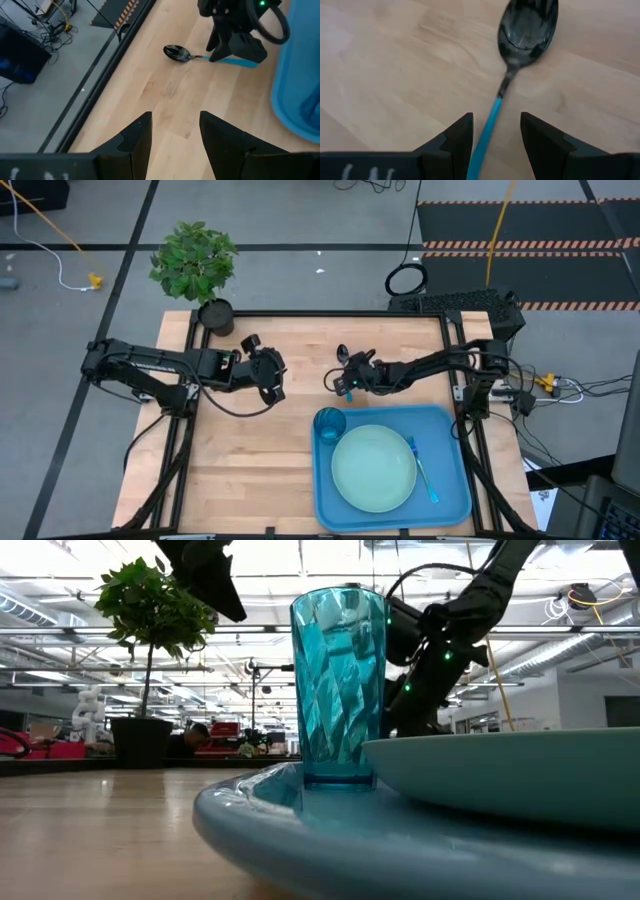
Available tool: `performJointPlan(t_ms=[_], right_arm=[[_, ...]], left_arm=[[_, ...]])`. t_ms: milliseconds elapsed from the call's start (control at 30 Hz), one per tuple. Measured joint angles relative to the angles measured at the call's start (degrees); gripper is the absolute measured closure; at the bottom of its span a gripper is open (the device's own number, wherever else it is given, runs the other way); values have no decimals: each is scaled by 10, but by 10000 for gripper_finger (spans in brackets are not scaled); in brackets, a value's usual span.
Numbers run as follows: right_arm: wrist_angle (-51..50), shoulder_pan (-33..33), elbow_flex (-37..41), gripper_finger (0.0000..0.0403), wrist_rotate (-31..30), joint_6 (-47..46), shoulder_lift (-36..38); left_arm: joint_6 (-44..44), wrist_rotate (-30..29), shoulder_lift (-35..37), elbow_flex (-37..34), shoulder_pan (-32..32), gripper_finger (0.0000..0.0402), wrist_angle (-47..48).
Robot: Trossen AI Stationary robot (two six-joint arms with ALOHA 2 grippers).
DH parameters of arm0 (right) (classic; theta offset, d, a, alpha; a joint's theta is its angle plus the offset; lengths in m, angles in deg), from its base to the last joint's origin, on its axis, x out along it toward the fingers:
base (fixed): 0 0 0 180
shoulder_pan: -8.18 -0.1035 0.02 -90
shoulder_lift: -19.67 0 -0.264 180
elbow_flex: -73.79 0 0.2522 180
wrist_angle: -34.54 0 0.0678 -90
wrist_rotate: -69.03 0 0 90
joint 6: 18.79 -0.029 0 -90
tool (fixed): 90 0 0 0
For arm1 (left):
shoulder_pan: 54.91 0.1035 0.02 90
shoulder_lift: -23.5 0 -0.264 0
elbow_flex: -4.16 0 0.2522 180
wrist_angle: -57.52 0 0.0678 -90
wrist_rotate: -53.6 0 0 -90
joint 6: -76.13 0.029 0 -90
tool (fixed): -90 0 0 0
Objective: Pick and place plate/cup/fork/spoon on tray
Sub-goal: Put the spoon into the food tray
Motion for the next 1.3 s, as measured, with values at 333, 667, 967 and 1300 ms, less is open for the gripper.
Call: performJointPlan(t_ms=[333,667,967,1300], right_arm=[[31,-1,0,265,-32,64,-18],[-7,0,1,353,-32,82,-18],[-29,0,1,398,-47,117,-17],[-60,3,4,400,-41,124,6]], left_arm=[[19,1,0,0,0,234,-16],[26,10,0,0,0,234,-16],[25,11,0,0,0,234,-15],[25,21,0,0,-1,234,-14]])
